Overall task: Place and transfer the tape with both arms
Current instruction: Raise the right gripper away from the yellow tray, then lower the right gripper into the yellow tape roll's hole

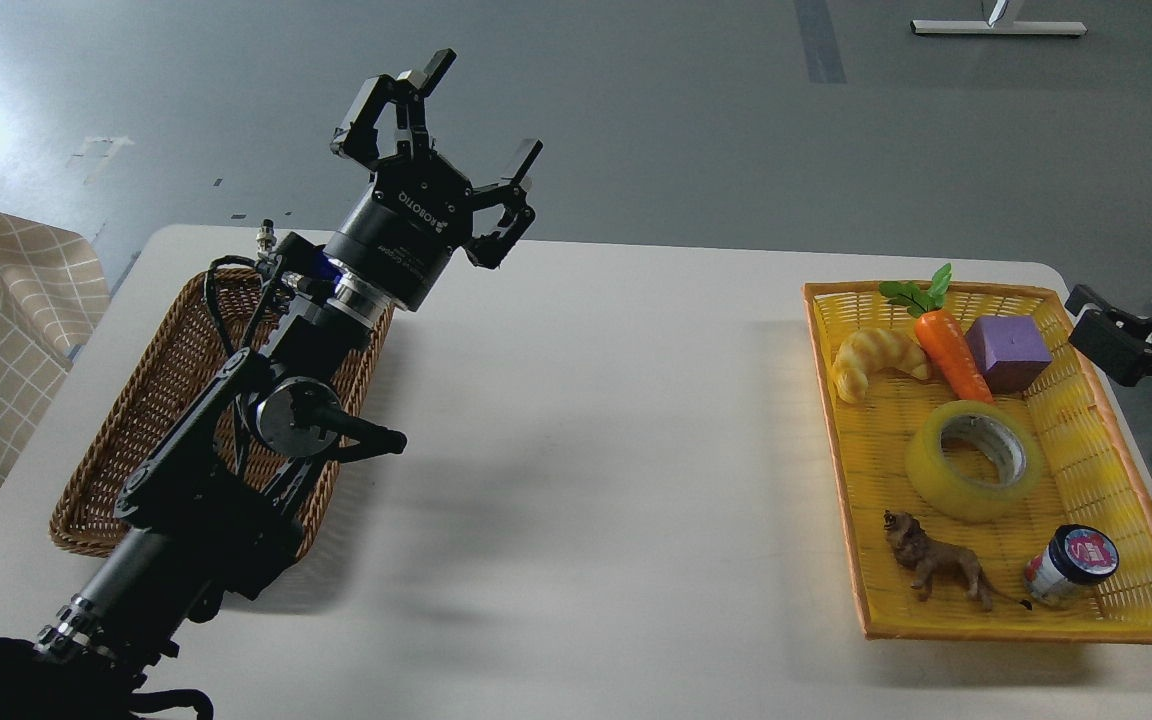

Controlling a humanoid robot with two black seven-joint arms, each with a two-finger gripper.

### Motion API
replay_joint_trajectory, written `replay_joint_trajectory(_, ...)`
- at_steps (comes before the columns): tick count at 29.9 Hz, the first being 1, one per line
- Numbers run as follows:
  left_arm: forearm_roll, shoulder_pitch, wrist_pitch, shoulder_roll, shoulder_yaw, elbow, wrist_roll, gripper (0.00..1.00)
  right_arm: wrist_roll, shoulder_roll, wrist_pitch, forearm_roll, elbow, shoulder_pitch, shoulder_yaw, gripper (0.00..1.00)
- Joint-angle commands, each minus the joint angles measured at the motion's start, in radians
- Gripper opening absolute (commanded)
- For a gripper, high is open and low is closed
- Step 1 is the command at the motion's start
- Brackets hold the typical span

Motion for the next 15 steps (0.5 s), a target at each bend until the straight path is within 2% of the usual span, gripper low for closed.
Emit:
replay_joint_trajectory(1,0.0,0.002,0.0,0.002,0.0,0.0,0.0,0.98,0.0,0.027,-0.001,-0.002,-0.035,-0.006,0.0,0.98)
replay_joint_trajectory(4,0.0,0.002,0.0,-0.003,0.0,0.0,0.0,0.98,-0.001,0.05,-0.001,-0.002,-0.078,-0.009,0.0,0.97)
replay_joint_trajectory(10,0.003,0.002,0.0,-0.02,0.0,0.002,0.002,0.98,0.006,0.053,-0.001,-0.002,-0.161,-0.002,-0.056,0.86)
replay_joint_trajectory(15,0.011,0.002,0.0,-0.03,0.0,0.0,0.0,0.98,0.011,0.046,-0.002,-0.002,-0.212,0.018,-0.073,0.85)
